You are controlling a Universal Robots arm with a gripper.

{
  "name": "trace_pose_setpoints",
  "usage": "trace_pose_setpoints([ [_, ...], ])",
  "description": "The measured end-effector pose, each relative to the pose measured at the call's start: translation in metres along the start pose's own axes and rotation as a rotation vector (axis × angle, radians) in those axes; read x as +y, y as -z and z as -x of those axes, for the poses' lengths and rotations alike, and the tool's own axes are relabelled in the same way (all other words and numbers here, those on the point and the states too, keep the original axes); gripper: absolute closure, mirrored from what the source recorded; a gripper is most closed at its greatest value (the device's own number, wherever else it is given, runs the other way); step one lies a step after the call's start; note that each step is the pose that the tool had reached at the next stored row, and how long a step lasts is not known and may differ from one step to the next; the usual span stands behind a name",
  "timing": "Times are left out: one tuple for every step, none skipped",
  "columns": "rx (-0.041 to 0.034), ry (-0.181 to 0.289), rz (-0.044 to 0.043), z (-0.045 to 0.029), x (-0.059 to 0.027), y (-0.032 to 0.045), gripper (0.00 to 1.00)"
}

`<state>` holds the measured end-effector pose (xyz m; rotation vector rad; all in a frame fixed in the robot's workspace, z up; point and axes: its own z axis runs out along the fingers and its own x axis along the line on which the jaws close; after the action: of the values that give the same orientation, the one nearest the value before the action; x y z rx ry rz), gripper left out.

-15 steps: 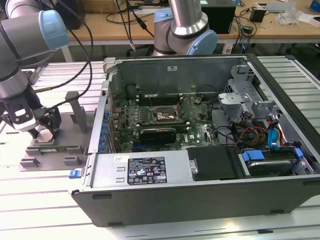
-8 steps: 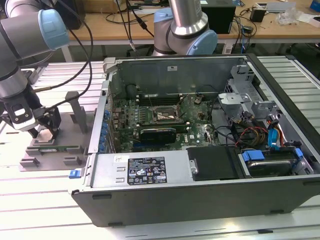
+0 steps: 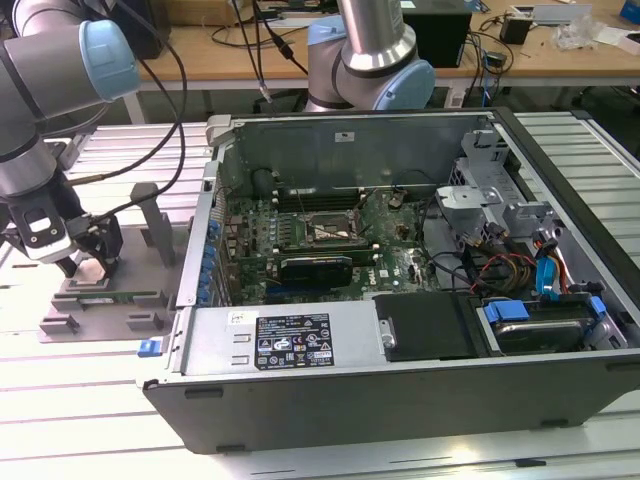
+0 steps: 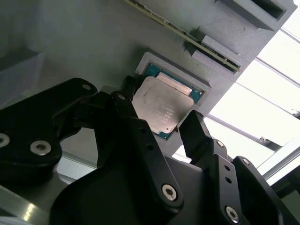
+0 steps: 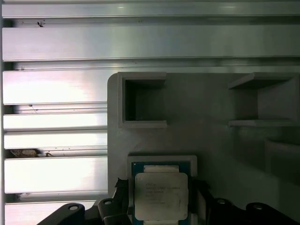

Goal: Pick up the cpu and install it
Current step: 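Pick up the cpu and move it towards the insertion slot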

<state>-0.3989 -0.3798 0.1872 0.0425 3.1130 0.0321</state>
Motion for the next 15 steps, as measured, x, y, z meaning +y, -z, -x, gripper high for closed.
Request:
trace_pose_setpoints([
  [-0.0001, 0.0, 0.0001, 0.0001, 0.0, -0.0001, 0.35],
  [-0.0001, 0.0, 0.0001, 0.0001, 0.0, -0.0001, 0.35],
  [-0.0001, 0.0, 0.0001, 0.0001, 0.0, -0.0001, 0.35],
  [-0.0001, 0.0, 0.0001, 0.0001, 0.0, 0.0, 0.35],
  [-0.0001, 0.0, 0.0001, 0.0001, 0.0, -0.0001, 0.35],
  [-0.0001, 0.0, 0.0001, 0.0002, 0.0, -0.0001, 0.35],
  [-0.0001, 0.0, 0.0, 0.0002, 0.0, -0.0001, 0.35],
  [-0.0001, 0.0, 0.0001, 0.0002, 0.0, -0.0001, 0.35],
  [0.0, 0.0, 0.0, 0.0002, 0.0, 0.0, 0.36],
  [0.0, 0.0, 0.0, 0.0002, 0.0, 0.0, 0.43],
  [-0.0001, 0.0, 0.0001, 0.0003, 0.0, -0.0001, 0.45],
  [-0.0001, 0.0, 0.0001, 0.0003, 0.0, -0.0001, 0.45],
  [-0.0001, 0.0, 0.0001, 0.0003, 0.0, -0.0001, 0.45],
  [-0.0001, 0.0, 0.0001, 0.0003, 0.0, 0.0, 0.45],
  [-0.0001, 0.0, 0.0001, 0.0004, 0.0001, 0.0006, 0.45],
])
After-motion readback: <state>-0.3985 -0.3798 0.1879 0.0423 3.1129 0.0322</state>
